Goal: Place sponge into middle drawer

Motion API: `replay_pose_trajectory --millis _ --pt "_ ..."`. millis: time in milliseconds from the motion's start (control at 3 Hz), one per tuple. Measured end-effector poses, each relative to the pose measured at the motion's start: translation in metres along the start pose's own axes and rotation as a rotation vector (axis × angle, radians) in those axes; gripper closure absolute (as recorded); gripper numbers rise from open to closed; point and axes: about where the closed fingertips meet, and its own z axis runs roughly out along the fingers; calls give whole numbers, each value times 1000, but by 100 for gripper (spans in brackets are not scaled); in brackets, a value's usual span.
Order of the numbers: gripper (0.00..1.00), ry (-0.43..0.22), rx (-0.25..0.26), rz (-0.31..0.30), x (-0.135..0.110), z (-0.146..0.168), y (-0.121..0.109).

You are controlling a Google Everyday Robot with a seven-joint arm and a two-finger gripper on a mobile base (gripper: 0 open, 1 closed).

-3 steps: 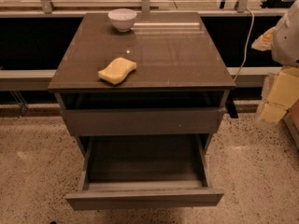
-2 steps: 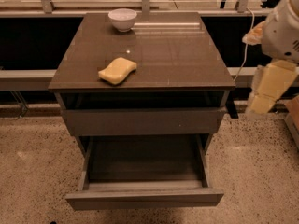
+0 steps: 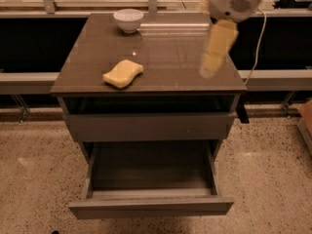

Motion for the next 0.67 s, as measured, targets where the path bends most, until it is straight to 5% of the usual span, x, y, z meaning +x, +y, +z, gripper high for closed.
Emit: replay_pose_trajectory --millis 333,667 --pt "0 -94 -27 -14 -53 38 -51" --pt "0 -178 -66 6 -81 86 -81"
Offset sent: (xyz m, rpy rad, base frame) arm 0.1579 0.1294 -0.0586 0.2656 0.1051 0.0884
